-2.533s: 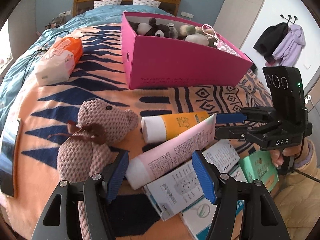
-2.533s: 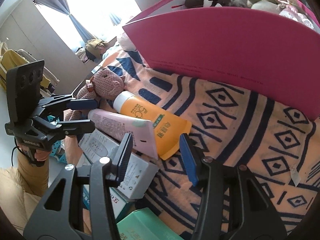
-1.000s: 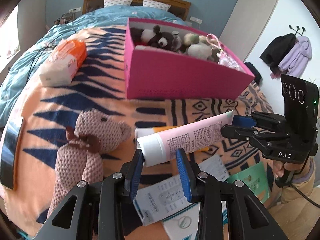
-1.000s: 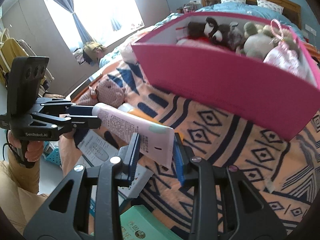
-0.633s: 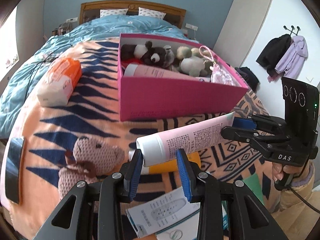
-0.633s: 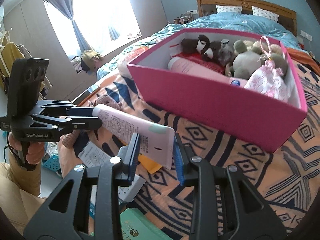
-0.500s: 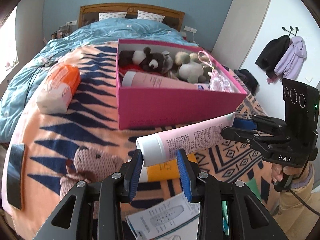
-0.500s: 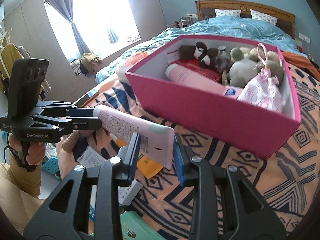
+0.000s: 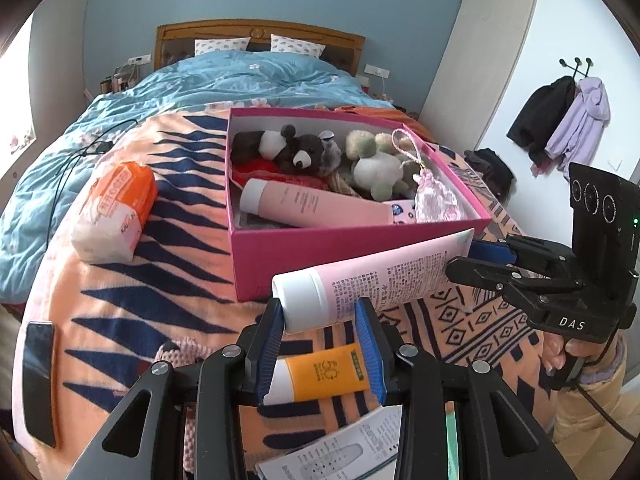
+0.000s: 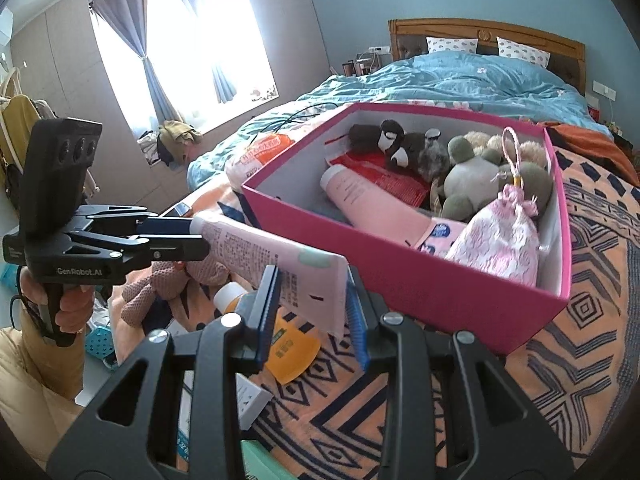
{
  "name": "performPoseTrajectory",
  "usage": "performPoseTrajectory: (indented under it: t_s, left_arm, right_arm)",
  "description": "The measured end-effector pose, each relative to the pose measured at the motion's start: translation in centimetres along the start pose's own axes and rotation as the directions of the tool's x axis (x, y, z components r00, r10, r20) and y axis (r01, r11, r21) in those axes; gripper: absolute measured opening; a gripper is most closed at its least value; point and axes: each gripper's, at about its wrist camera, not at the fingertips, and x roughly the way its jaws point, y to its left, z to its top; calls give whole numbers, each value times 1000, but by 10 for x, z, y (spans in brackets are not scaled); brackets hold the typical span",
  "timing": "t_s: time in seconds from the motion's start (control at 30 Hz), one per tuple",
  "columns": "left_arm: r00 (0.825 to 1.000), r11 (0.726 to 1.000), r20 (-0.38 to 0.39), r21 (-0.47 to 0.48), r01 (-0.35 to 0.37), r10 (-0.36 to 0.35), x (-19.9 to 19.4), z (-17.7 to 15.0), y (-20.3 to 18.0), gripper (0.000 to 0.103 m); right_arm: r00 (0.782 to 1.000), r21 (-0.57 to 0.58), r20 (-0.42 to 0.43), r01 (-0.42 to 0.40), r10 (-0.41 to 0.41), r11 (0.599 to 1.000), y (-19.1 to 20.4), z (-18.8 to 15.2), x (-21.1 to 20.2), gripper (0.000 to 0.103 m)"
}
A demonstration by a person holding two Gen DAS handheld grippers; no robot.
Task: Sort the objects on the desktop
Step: 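Lift the white-and-pink tube off the bed with the left gripper, then carry the white-and-pink tube over the magenta box with the left gripper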
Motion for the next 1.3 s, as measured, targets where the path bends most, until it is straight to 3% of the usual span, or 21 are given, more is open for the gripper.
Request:
performPoseTrajectory:
  t_s: [0.5, 1.3]
  left_arm:
    - [998, 1000, 58, 15, -22, 21, -1, 32, 1, 38]
    - [997, 1000, 71, 8, -24, 24, 10, 52, 5, 38]
  right_arm:
    - [999, -2, 48, 13, -12, 1000, -7, 25, -4, 35]
    - [998, 26, 56, 17, -18, 1000, -23, 37, 5, 35]
